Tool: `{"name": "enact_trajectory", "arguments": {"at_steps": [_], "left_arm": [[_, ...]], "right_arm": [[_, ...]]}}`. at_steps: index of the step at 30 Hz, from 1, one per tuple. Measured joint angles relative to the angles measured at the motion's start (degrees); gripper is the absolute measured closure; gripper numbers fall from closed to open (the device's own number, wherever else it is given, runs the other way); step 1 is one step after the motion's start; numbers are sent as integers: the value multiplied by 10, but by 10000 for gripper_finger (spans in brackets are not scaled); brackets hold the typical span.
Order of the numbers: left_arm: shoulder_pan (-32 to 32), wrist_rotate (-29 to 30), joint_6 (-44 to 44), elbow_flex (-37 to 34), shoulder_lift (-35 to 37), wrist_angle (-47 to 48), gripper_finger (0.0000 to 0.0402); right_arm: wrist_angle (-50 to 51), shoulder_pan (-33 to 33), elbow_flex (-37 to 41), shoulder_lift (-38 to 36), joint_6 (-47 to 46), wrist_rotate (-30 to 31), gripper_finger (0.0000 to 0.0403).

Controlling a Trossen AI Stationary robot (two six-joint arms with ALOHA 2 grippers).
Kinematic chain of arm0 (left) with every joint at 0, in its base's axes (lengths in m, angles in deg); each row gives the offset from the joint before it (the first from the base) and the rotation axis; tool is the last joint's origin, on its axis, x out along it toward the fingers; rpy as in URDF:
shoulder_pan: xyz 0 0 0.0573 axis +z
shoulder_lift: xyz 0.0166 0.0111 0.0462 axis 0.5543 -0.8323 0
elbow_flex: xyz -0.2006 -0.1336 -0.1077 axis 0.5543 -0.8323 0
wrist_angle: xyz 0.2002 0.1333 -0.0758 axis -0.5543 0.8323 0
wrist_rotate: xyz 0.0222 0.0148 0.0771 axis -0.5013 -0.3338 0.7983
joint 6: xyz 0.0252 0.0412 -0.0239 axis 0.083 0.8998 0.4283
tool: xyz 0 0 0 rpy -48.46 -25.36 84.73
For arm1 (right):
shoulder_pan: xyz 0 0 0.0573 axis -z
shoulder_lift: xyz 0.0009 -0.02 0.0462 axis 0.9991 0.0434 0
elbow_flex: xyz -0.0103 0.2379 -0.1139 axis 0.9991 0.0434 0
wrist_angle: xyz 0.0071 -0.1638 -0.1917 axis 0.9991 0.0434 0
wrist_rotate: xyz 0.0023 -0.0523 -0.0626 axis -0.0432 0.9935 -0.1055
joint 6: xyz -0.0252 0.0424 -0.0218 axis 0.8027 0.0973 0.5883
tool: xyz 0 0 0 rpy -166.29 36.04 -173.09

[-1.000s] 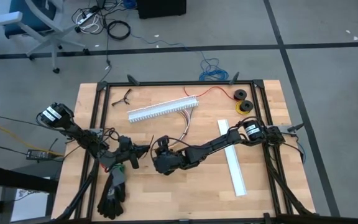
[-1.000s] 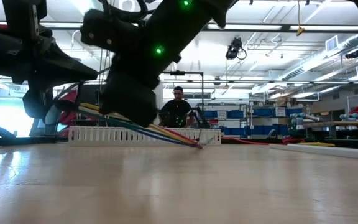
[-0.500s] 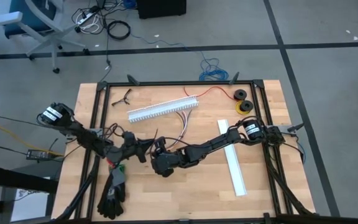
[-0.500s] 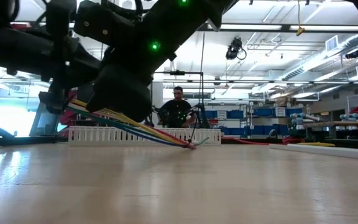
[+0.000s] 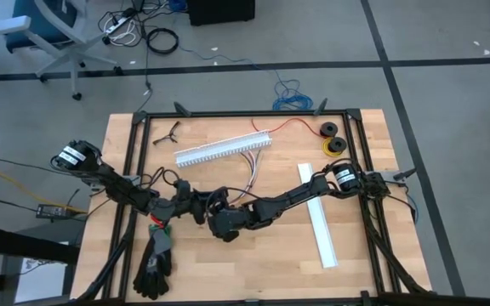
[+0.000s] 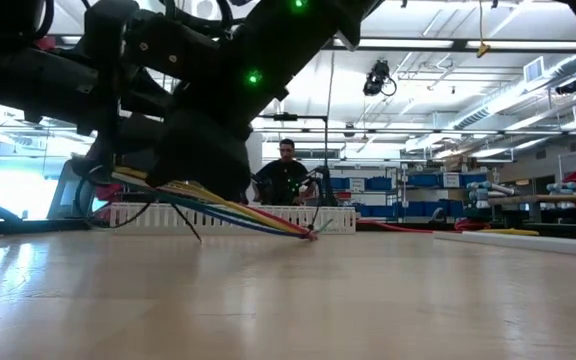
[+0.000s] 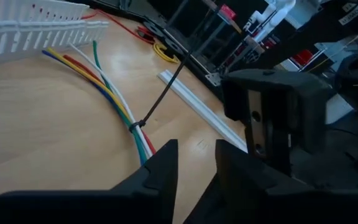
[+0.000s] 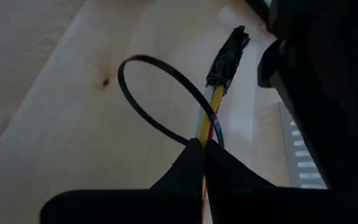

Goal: Ziptie cables
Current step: Wrap the cable wires with black zip tie

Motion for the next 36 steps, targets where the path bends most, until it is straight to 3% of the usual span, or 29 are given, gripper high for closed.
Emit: {"name": "enact_trajectory", "arguments": {"at_steps": [5, 8, 12, 17, 26, 29, 36], "left_arm": [[-1, -9, 31, -26, 7, -33, 283], [-1, -62, 38, -60, 25, -78, 283], [-1, -109, -8, -101, 43, -115, 285], [-1, -130, -98, -115, 35, -77, 286], [-2, -199, -92, -123, 35, -117, 286], [-2, -181, -80, -133, 35, -113, 287], [-2, -88, 42, -140, 35, -116, 287]], "right_arm": [[7, 0, 0, 0, -8, -1, 403], [10, 0, 0, 0, -8, -2, 403], [10, 0, 0, 0, -8, -4, 403], [7, 0, 0, 0, -8, -4, 403], [11, 2, 0, 0, -8, -5, 403], [25, 1, 0, 0, -14, -5, 403], [78, 2, 0, 0, -38, -4, 403]]}}
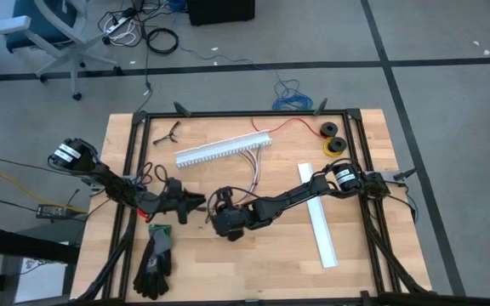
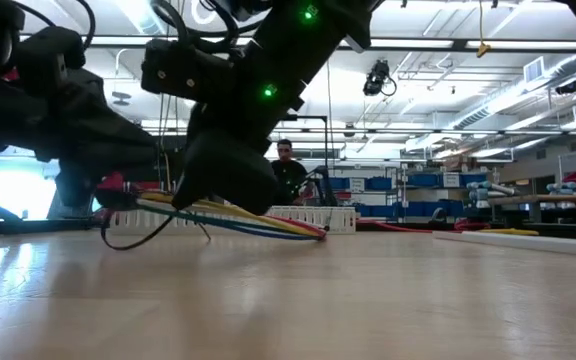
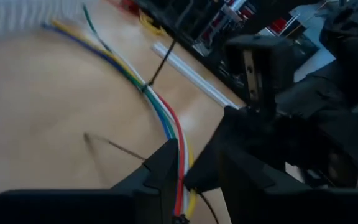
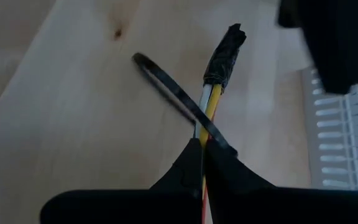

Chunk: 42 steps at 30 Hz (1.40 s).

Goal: Ziptie cables
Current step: Wrap the cable wires with black zip tie

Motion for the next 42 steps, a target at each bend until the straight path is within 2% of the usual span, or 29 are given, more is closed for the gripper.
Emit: {"name": "enact_trajectory", "arguments": {"at_steps": [7, 14, 20, 25, 29, 32, 34, 37, 42], "left_arm": [[0, 21, 118, 23, 0, 29, 316], [0, -8, 139, 42, 4, 118, 360], [1, -13, 198, 51, 64, 199, 376], [14, 24, 265, 87, 164, 400, 377], [32, 41, 296, 164, 228, 663, 377], [40, 41, 262, 243, 246, 862, 377], [41, 40, 221, 290, 244, 952, 377], [41, 16, 195, 333, 236, 1000, 377], [41, -13, 193, 342, 217, 940, 377]], "right_arm": [[7, 4, 15, 0, -1, -20, 403], [-19, 12, 58, -4, -6, -37, 403], [-42, 23, 80, -19, 1, -69, 403], [-66, 42, 90, -26, 5, -110, 403], [-73, 55, 90, -26, 6, -134, 403], [-74, 61, 90, -27, 13, -150, 403], [-75, 63, 90, -27, 15, -151, 403], [-77, 64, 90, -27, 23, -151, 403], [-85, 64, 91, -29, 37, -149, 403]]}}
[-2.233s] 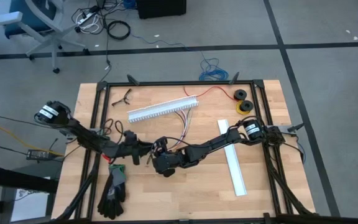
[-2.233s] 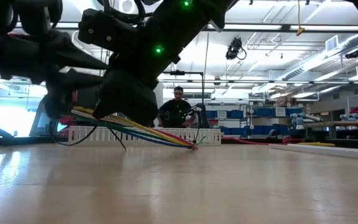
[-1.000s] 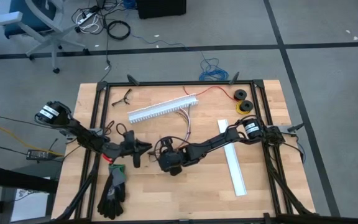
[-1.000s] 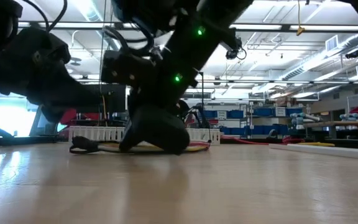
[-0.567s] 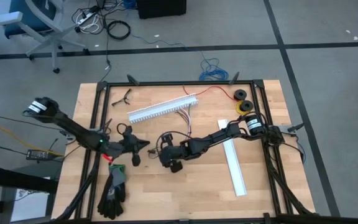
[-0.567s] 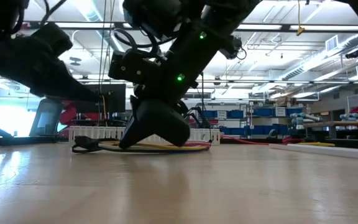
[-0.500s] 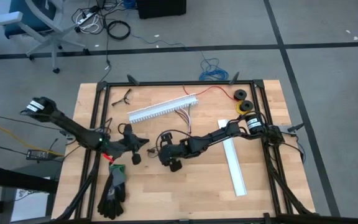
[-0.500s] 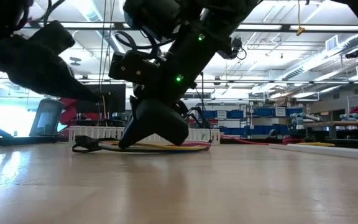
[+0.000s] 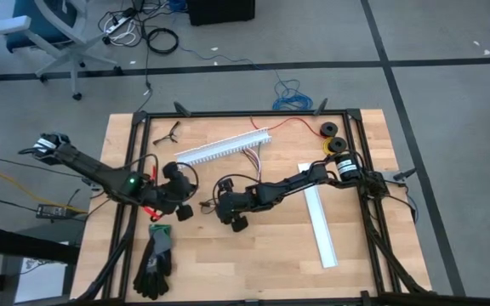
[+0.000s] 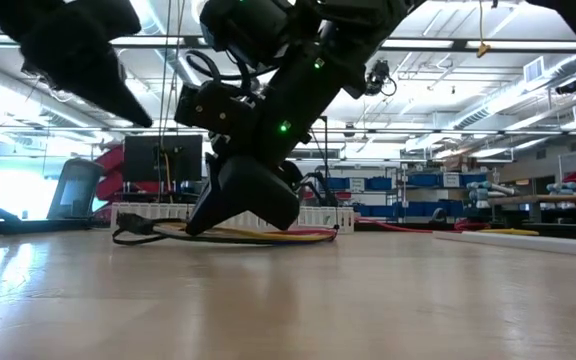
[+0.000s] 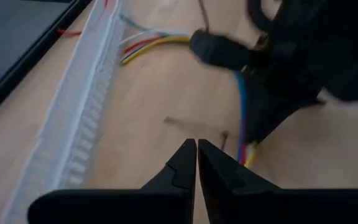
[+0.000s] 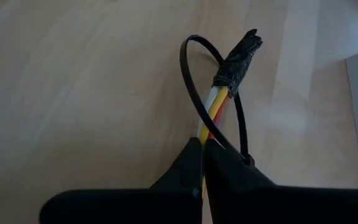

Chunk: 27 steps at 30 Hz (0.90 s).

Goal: Ziptie cables
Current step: Wrap the cable wires with black zip tie

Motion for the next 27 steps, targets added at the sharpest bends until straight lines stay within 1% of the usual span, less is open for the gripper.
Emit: {"name": "enact_trajectory", "arguments": {"at_steps": [4, 6, 10, 14, 17, 22, 27], "left_arm": [[0, -3, -5, -17, -28, -37, 377], [2, -4, -26, -25, -43, -42, 377], [2, -6, -72, -41, -78, -41, 377], [2, -14, -109, -51, -96, -44, 377], [2, -15, -132, -57, -97, -45, 377], [2, -13, -131, -57, -97, -68, 377], [9, -12, -129, -57, -105, -117, 377]], "right_arm": [[6, 0, 0, -11, 17, 5, 403], [5, 0, 0, -15, 24, 16, 403], [21, 2, 0, -19, 28, 19, 403], [30, 7, 0, -19, 18, 19, 403], [29, 12, 10, -20, 13, 16, 403], [6, 16, 63, -48, -2, 1, 403], [-78, 18, 138, -96, -3, 0, 403]]}}
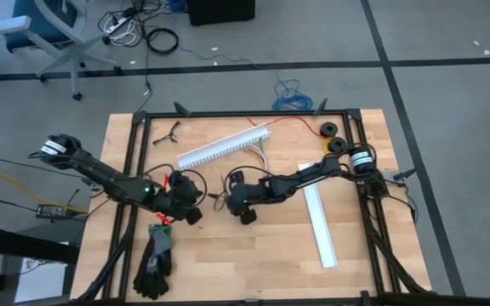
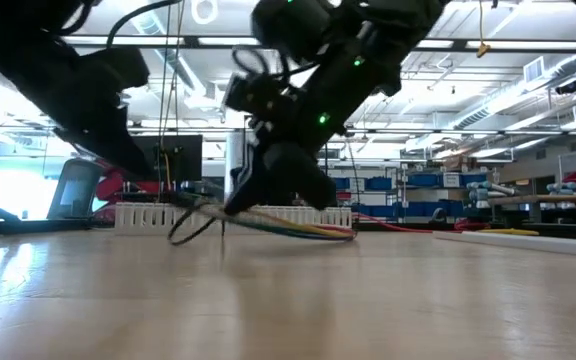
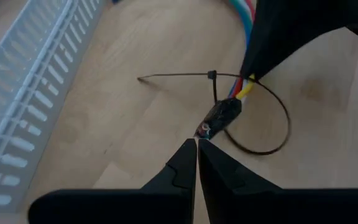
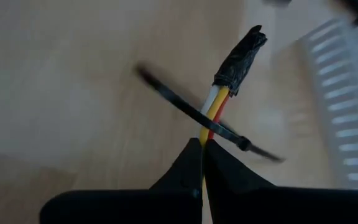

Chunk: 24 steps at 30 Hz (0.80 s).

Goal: Ziptie cables
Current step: Wrap the cable wires with black zip tie

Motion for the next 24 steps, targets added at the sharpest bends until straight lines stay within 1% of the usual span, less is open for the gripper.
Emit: {"name": "enact_trajectory", "arguments": {"at_steps": [3, 6, 8, 13, 17, 20, 24], "left_arm": [[13, 0, 10, 0, -20, -54, 377], [30, -21, 32, -1, -46, -101, 377], [41, -41, 39, -1, -52, -109, 377], [59, -60, 39, -1, -52, -122, 366], [71, -76, 39, -1, -52, -126, 338], [79, -93, 31, -1, -52, -126, 309], [80, -96, 32, -1, -52, -126, 268]], "right_arm": [[-32, 2, 28, -25, 5, -4, 403], [-23, 7, 36, -30, 11, -24, 403], [-15, 10, 36, -30, 13, -34, 403], [-7, 10, 36, -30, 16, -36, 403], [-5, 10, 36, -30, 18, -36, 403], [8, 10, 36, -30, 15, -36, 403], [19, 10, 35, -30, 15, -32, 403]]}}
